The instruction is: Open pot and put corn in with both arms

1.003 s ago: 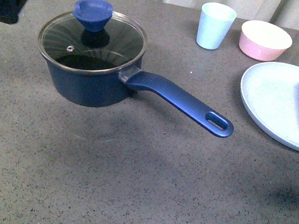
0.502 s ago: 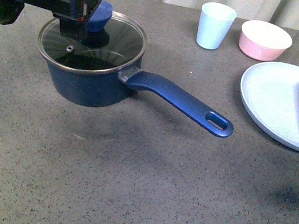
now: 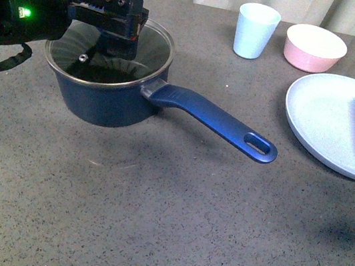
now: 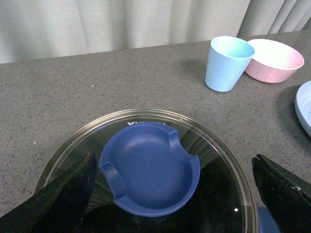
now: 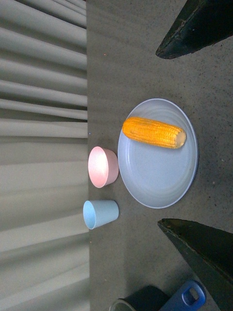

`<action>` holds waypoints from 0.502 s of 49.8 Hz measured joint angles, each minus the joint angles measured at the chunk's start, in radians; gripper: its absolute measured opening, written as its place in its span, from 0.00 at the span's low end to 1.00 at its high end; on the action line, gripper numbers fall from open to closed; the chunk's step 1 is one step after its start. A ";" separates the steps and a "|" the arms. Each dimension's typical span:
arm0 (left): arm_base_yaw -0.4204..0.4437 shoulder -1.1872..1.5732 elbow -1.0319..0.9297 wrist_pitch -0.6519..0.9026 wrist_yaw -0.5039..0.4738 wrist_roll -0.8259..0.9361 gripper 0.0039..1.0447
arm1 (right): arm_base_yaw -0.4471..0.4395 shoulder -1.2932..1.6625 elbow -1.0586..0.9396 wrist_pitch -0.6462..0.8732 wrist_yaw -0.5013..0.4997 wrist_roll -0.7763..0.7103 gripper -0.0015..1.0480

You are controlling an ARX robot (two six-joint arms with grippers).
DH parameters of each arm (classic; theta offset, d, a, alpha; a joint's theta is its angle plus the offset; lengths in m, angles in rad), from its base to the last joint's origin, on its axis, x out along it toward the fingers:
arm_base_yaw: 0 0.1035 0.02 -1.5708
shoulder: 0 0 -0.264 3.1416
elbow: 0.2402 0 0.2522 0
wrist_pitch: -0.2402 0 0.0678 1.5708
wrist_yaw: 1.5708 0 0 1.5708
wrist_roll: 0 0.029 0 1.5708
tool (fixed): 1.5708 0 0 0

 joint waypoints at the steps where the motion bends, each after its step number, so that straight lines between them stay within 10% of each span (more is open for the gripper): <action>1: -0.002 0.004 0.005 -0.002 0.000 0.000 0.92 | 0.000 0.000 0.000 0.000 0.000 0.000 0.91; 25: -0.007 0.107 0.114 -0.033 -0.051 -0.001 0.92 | 0.000 0.000 0.000 0.000 0.000 0.000 0.91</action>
